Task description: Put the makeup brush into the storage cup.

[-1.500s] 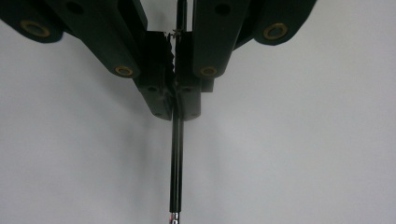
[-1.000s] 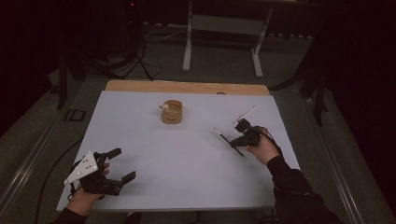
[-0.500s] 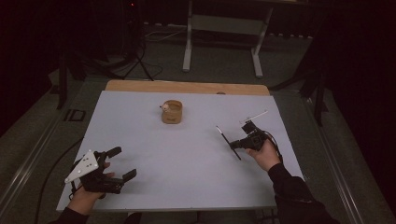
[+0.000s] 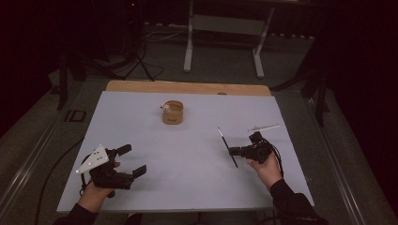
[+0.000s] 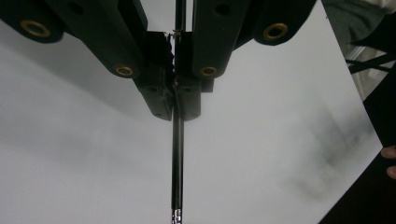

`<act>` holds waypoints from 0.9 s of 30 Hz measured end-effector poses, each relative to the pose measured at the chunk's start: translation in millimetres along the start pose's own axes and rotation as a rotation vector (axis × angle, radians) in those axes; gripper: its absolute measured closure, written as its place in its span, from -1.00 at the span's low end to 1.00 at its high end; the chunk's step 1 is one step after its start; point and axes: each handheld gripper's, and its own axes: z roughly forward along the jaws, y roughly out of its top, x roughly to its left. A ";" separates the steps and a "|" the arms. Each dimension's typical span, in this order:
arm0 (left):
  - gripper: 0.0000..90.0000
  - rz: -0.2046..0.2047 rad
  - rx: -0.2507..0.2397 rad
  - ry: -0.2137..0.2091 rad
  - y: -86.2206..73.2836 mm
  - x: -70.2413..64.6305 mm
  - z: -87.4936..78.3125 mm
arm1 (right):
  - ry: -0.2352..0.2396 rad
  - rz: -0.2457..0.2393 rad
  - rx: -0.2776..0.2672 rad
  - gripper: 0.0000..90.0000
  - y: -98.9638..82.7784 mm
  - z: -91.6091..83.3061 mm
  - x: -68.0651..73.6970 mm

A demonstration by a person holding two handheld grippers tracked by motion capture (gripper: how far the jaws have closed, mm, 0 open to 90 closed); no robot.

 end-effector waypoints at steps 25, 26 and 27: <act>-0.98 -0.057 0.083 -0.113 21.3 -1.5 64.8 | 0.048 -0.004 -0.180 0.91 3.6 -4.8 19.9; -0.98 -0.071 0.085 -0.123 22.1 -1.1 67.5 | 0.046 -0.005 -0.184 0.91 3.5 -4.9 20.1; -0.98 -0.085 0.078 -0.125 22.8 -0.9 70.3 | 0.042 -0.007 -0.192 0.91 3.2 -5.6 20.7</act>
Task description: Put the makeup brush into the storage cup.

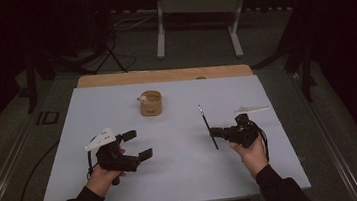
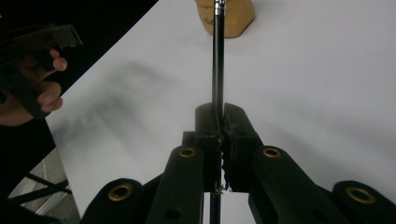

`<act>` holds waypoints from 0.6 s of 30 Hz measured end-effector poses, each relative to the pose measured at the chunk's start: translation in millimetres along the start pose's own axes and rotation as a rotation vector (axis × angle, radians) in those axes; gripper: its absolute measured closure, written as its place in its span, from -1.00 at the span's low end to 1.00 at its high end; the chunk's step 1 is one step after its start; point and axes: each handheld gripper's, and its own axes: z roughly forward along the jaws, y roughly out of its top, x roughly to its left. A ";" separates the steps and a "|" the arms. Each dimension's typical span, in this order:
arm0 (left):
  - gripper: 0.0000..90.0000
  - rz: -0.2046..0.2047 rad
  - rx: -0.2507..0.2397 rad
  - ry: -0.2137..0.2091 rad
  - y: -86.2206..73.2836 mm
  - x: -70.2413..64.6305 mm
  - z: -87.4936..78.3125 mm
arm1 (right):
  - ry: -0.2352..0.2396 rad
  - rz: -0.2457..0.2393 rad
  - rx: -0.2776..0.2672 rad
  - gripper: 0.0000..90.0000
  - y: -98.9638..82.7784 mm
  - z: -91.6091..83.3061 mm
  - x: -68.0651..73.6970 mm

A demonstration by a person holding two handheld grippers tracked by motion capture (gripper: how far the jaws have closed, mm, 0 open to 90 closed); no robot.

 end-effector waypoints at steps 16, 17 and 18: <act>-0.98 -0.008 0.013 -0.075 18.5 -6.8 55.1 | 0.007 -0.075 -0.038 0.91 -1.8 3.8 15.5; -0.98 -0.003 0.018 -0.075 19.2 -7.4 58.2 | 0.008 -0.075 -0.042 0.91 -1.8 3.3 16.1; -0.98 -0.001 0.020 -0.070 19.9 -7.9 61.1 | 0.011 -0.076 -0.040 0.91 -1.8 3.3 16.4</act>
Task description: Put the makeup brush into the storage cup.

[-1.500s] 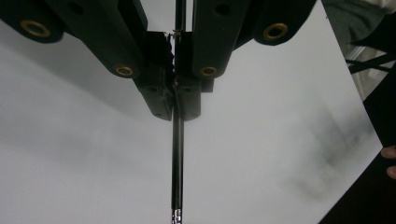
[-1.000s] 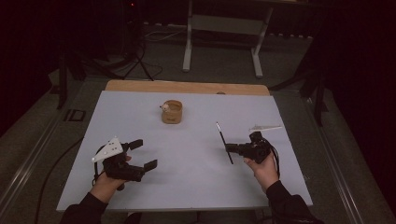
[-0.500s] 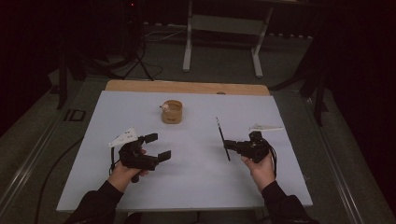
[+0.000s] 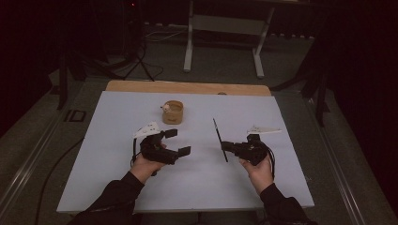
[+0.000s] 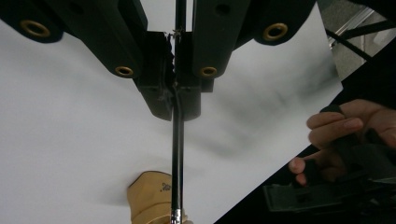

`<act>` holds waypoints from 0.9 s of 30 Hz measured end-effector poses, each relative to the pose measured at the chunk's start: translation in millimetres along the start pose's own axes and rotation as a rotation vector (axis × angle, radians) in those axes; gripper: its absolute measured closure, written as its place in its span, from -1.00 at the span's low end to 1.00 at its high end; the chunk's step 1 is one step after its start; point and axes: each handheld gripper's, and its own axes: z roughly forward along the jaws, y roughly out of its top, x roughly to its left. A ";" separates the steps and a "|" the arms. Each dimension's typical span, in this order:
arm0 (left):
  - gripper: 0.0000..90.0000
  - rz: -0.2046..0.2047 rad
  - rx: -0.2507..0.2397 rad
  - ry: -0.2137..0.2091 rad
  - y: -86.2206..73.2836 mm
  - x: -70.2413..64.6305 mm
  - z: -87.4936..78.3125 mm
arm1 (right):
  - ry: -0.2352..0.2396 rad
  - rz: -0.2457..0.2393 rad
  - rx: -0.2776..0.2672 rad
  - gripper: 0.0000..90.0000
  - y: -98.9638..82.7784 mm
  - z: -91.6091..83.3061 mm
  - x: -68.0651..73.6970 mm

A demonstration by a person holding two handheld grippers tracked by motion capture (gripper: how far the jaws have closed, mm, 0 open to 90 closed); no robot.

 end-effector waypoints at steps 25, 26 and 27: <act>-0.28 -0.156 0.009 0.006 19.3 -13.9 56.8 | -0.013 -0.039 0.014 0.91 0.4 2.8 4.4; -0.23 -0.167 0.003 -0.003 19.7 -14.0 59.4 | -0.008 -0.039 0.014 0.91 0.2 3.0 4.3; -0.21 -0.168 0.001 0.004 20.2 -14.5 62.2 | -0.008 -0.041 0.015 0.91 0.2 3.1 4.6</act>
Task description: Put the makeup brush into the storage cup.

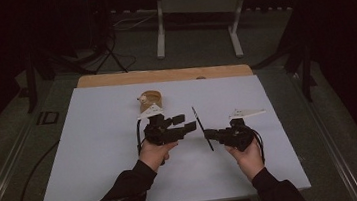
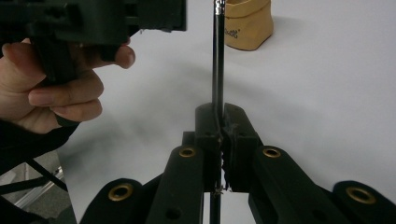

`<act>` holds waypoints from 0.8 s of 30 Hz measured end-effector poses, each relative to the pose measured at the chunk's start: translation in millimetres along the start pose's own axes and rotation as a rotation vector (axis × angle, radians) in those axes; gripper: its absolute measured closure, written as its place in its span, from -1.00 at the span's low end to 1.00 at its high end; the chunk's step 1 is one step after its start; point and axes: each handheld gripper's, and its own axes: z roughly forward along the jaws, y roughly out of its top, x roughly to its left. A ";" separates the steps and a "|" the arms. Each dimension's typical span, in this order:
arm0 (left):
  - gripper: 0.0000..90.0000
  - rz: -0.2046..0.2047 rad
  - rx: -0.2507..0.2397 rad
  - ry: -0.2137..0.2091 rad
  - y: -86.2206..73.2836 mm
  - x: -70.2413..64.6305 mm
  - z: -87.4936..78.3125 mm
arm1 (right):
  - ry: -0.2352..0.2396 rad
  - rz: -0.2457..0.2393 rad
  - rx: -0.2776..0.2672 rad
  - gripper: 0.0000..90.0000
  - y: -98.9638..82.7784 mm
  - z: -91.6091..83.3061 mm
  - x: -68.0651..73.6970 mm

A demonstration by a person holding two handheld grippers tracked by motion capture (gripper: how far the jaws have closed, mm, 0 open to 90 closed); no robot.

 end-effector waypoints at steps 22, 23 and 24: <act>0.50 -0.187 -0.079 0.125 -3.8 -9.2 37.7 | -0.001 -0.019 0.017 0.91 0.1 2.7 1.3; 0.54 -0.196 -0.081 0.123 -4.2 -9.2 37.9 | -0.003 -0.020 0.018 0.91 0.1 2.8 1.3; 0.61 -0.215 -0.091 0.119 -4.8 -9.0 37.6 | -0.001 -0.019 0.018 0.91 0.1 2.7 1.1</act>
